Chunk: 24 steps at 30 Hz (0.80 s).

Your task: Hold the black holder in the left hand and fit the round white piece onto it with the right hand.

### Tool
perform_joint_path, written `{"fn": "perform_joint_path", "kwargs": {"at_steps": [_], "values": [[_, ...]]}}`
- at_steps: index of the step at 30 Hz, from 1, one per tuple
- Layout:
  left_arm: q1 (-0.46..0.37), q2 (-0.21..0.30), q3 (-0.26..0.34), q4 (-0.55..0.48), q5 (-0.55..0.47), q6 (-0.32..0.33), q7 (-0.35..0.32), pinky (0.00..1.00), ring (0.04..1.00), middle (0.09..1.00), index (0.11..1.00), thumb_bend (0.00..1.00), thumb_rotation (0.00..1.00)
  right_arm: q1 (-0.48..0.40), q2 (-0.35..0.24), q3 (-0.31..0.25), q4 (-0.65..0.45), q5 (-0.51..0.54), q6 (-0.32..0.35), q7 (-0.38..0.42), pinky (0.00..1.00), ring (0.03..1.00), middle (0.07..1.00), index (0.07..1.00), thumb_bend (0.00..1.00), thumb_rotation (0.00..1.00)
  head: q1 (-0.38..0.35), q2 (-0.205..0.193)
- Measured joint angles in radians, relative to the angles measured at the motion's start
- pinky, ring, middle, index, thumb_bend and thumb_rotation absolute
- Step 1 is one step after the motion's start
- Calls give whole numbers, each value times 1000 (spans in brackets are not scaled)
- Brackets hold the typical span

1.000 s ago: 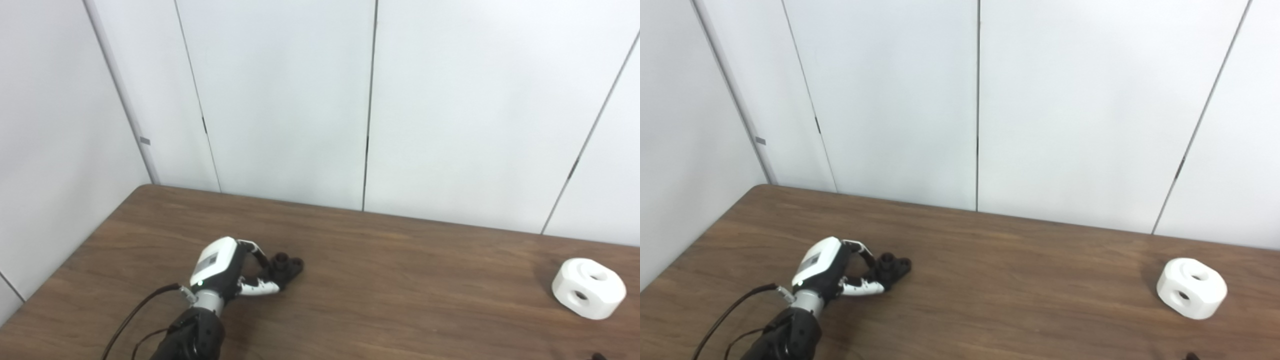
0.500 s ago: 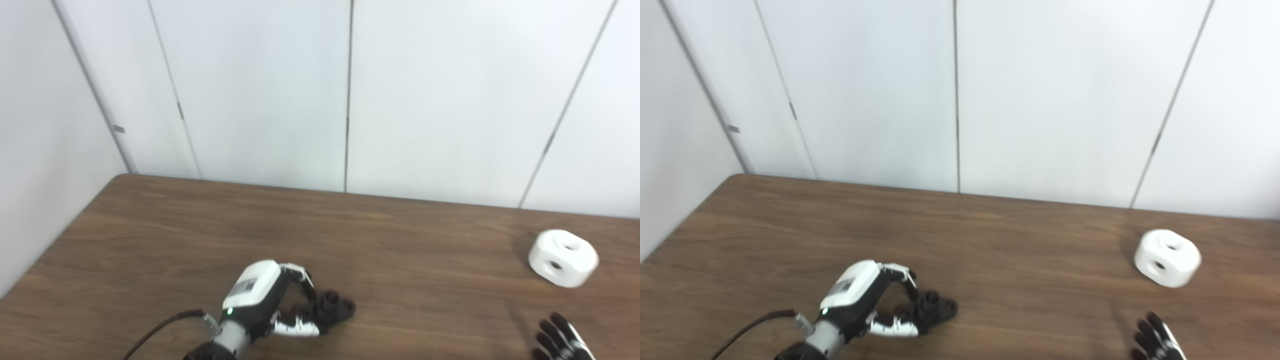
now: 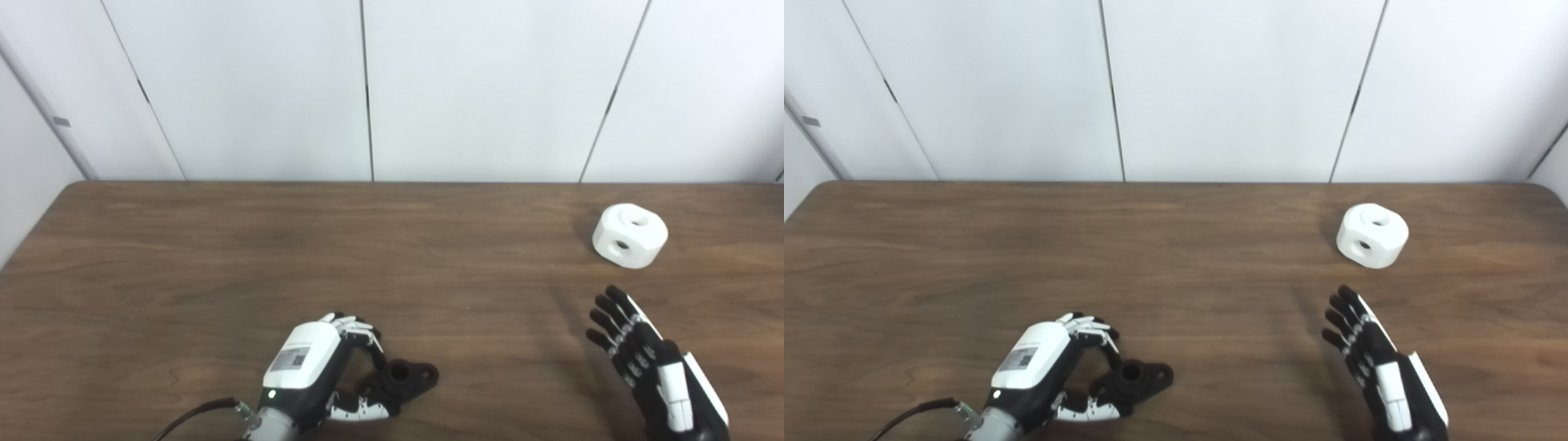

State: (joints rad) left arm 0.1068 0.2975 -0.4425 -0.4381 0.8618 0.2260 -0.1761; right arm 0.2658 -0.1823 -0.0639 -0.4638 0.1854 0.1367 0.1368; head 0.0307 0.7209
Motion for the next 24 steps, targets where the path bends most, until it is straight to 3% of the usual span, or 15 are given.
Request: {"fn": "perform_joint_path", "kwargs": {"at_steps": [5, 11, 24], "values": [[25, -7, -18, -6, 35, -41, 2, 922, 851, 767, 490, 512, 58, -6, 9, 2, -50, -7, 53, -7, 888, 933, 941, 939, 766, 960, -9, 18], [59, -29, -35, -17, 53, -63, 2, 928, 859, 773, 490, 513, 58, -15, 9, 2, -101, -10, 109, -19, 899, 939, 944, 949, 766, 962, -38, 67], [86, -32, -44, -21, 84, -136, 2, 930, 855, 774, 490, 511, 59, -23, 8, -14, -134, -38, 171, -34, 892, 941, 947, 950, 740, 971, -71, 98]]}}
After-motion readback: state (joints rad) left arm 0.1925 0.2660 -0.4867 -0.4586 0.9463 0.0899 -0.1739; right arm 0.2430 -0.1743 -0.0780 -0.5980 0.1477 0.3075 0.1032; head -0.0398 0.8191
